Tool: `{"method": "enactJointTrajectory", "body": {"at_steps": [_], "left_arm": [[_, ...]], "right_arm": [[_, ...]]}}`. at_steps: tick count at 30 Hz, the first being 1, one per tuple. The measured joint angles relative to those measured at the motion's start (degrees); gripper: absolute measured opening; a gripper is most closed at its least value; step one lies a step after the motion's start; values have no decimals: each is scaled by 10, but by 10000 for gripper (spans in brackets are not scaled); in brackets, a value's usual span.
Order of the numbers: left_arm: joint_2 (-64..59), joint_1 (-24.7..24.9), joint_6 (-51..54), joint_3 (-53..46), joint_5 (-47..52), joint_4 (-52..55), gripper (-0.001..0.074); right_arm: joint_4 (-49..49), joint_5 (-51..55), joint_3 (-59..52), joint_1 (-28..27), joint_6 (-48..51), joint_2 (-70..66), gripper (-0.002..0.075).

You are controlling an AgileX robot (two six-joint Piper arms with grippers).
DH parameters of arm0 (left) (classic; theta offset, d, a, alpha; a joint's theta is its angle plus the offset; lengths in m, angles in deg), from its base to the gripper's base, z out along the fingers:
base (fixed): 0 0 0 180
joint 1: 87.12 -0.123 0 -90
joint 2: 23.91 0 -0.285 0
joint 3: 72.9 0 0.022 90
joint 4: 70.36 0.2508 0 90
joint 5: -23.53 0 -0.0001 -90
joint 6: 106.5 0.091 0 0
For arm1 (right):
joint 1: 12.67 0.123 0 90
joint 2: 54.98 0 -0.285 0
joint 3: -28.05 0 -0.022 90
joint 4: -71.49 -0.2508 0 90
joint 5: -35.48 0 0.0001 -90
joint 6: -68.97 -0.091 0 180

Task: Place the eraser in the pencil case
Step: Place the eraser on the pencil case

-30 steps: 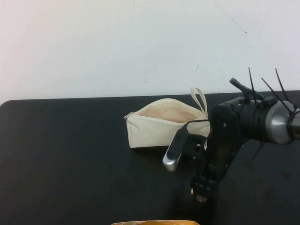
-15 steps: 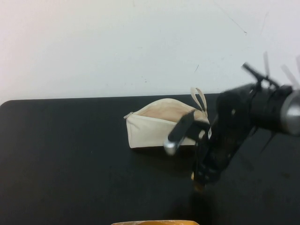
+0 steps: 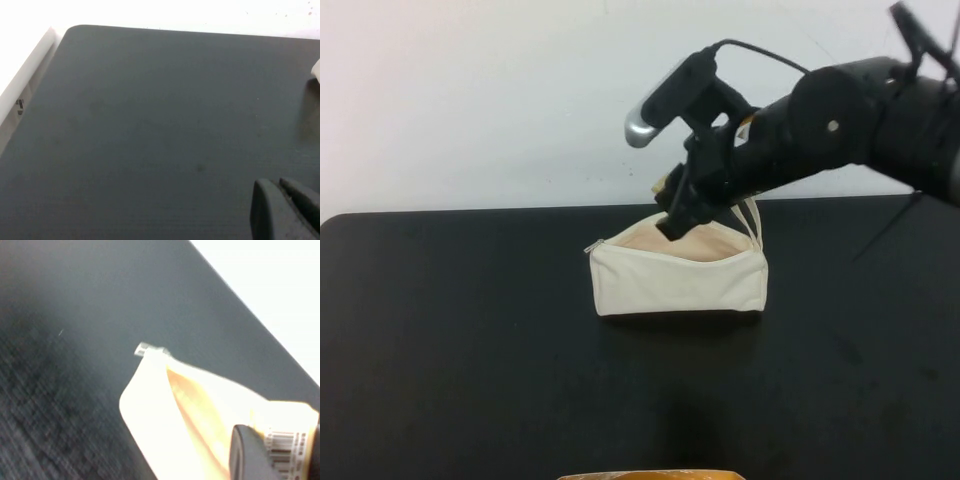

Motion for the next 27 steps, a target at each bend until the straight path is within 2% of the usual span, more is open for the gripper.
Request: {"method": "enactJointTrajectory", "body": {"at_steps": [5,12,17,19,25,27], "left_arm": [[0,0,0,0,0,0,-4],[0,0,0,0,0,0,-4],[0,0,0,0,0,0,-3],[0,0,0,0,0,0,-3],[0,0,0,0,0,0,-3],[0,0,0,0,0,0,-3]], "right_arm": [[-2,-19,11,0,-23,-48,209],[-2,-51,11,-11,-68,-80,356],[-2,-52,11,-28,-112,-75,375],[-2,-31,11,-30,-133,-66,338],[-2,23,11,-31,-137,9,76],[-7,25,10,-31,-135,39,32]]}}
